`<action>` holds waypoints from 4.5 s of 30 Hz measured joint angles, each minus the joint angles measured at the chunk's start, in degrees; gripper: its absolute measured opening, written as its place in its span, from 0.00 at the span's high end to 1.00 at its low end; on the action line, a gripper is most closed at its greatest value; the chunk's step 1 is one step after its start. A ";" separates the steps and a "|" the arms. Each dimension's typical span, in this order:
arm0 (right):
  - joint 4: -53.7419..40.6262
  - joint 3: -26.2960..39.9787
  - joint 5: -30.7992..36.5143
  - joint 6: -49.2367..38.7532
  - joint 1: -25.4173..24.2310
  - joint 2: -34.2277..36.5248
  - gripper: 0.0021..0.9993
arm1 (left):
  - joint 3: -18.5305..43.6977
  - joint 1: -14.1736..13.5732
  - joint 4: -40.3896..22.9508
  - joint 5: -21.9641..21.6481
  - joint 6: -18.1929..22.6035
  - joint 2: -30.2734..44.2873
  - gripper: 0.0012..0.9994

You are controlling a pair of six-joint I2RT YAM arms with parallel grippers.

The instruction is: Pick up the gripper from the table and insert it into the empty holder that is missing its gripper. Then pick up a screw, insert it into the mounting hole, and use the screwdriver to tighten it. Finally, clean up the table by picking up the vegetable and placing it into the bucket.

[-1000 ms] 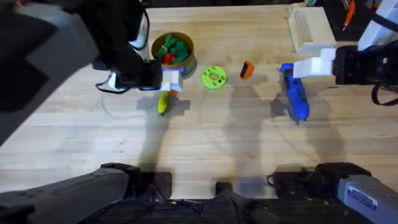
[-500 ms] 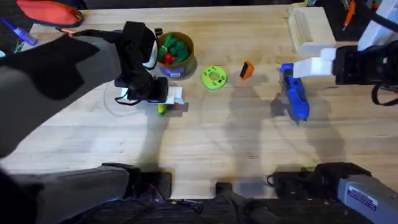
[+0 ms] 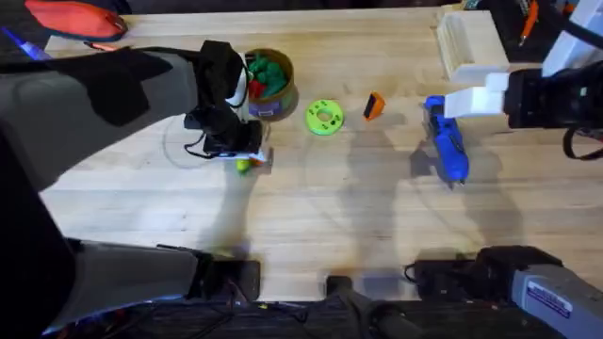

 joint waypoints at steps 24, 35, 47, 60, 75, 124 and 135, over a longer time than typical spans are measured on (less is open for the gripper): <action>0.02 0.00 0.00 0.00 0.00 0.00 0.01 | 3.66 -0.14 -6.72 -2.13 0.20 -5.69 0.99; 0.02 0.00 0.00 0.01 0.00 0.00 0.01 | 10.60 -0.14 -10.70 -2.96 0.22 -16.17 0.99; 0.01 0.00 0.01 0.00 0.00 0.00 0.01 | 10.60 -0.14 -10.67 -4.69 0.36 -16.17 0.02; 0.00 0.00 0.00 0.00 0.00 0.00 0.01 | 10.60 -0.14 -5.06 -4.70 0.37 -16.17 0.01; 0.00 0.00 0.01 0.00 0.00 0.00 0.01 | 10.60 -0.11 7.78 2.33 0.52 -16.17 0.01; -0.39 0.00 0.00 0.00 0.00 0.00 0.01 | -1.56 6.67 27.87 -1.53 9.01 -44.81 0.01; -0.39 0.00 0.00 0.00 0.00 0.00 0.01 | -28.97 9.04 46.38 0.12 7.43 -65.02 0.01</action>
